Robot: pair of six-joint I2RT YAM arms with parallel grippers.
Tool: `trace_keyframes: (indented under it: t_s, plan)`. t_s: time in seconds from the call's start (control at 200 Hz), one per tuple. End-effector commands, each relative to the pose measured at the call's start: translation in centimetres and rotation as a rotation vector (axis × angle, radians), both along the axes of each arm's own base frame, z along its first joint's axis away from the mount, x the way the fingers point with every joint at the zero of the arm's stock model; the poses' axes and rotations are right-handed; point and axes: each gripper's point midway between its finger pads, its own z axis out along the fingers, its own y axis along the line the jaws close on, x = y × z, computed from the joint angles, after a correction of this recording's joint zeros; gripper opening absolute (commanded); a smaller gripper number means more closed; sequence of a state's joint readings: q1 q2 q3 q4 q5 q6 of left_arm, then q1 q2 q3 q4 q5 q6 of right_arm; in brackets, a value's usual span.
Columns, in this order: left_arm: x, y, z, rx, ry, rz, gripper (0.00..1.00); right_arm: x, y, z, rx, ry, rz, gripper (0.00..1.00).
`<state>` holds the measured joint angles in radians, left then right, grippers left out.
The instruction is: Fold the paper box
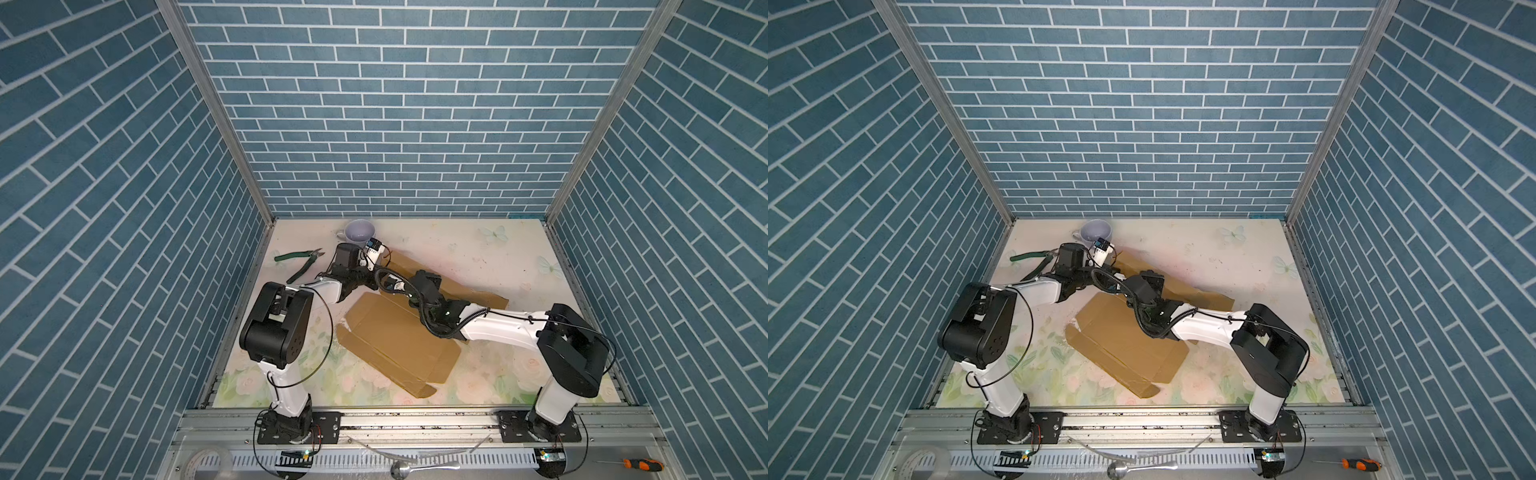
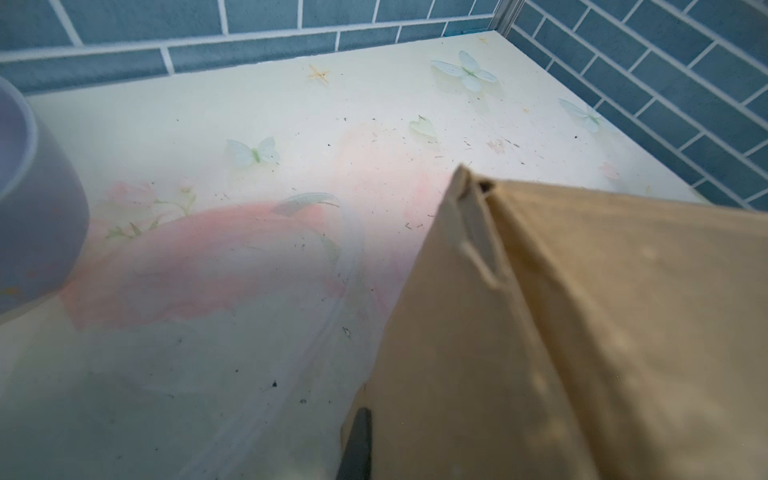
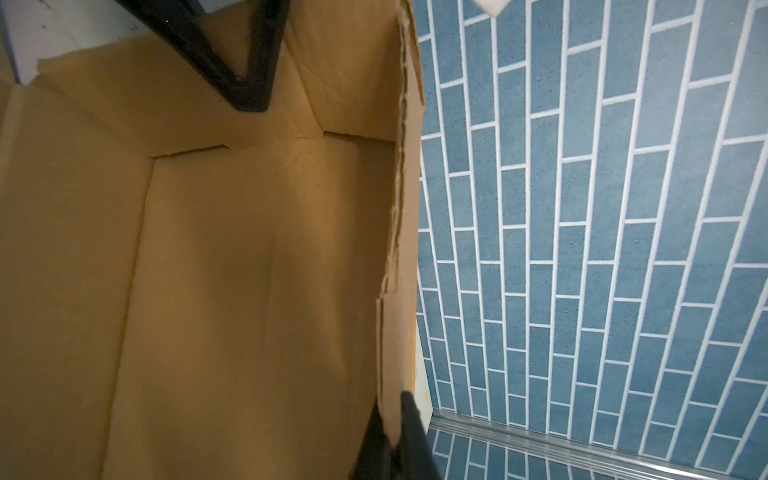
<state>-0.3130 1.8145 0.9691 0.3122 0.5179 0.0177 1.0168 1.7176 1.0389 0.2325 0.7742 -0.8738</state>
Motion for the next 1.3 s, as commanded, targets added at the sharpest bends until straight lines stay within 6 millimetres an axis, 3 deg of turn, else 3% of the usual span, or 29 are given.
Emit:
trace_keyframes:
  t_s: [0.0,0.16,0.39,0.6,0.735,0.975,1.15,1.17,1.295]
  plan:
    - [1.1,0.3,0.8,0.031,-0.081,0.106,0.0,-2.5,0.6,-4.0,-0.043,0.18,0.088,0.0]
    - [1.5,0.9,0.9,0.111,-0.143,0.204,0.0,-2.5,0.5,-4.2,-0.033,0.197,0.078,0.0]
    - [1.3,1.2,1.2,0.085,-0.172,0.248,0.0,-2.2,-0.2,-3.4,0.065,0.267,0.019,0.0]
    - [0.7,0.7,1.1,0.047,-0.203,0.229,0.0,-2.9,-0.9,-2.8,0.216,0.431,-0.006,0.17]
    - [0.0,0.0,2.0,0.031,-0.277,0.166,0.0,-3.3,-1.4,-2.1,0.308,0.516,-0.021,0.26]
    - [-0.3,-0.3,3.0,0.014,-0.372,0.136,0.0,-4.8,-1.9,0.7,0.539,0.751,-0.031,0.44]
    - [-0.4,-0.5,3.8,-0.018,-0.441,0.13,0.0,-4.7,-2.4,4.2,0.805,0.932,-0.038,0.47]
    - [-0.9,-0.3,3.1,-0.01,-0.432,0.13,0.0,-4.6,-2.5,4.6,0.833,0.948,-0.039,0.48]
    - [-0.9,-0.2,3.1,-0.007,-0.44,0.141,0.0,-4.5,-1.9,6.9,0.991,1.074,-0.002,0.5]
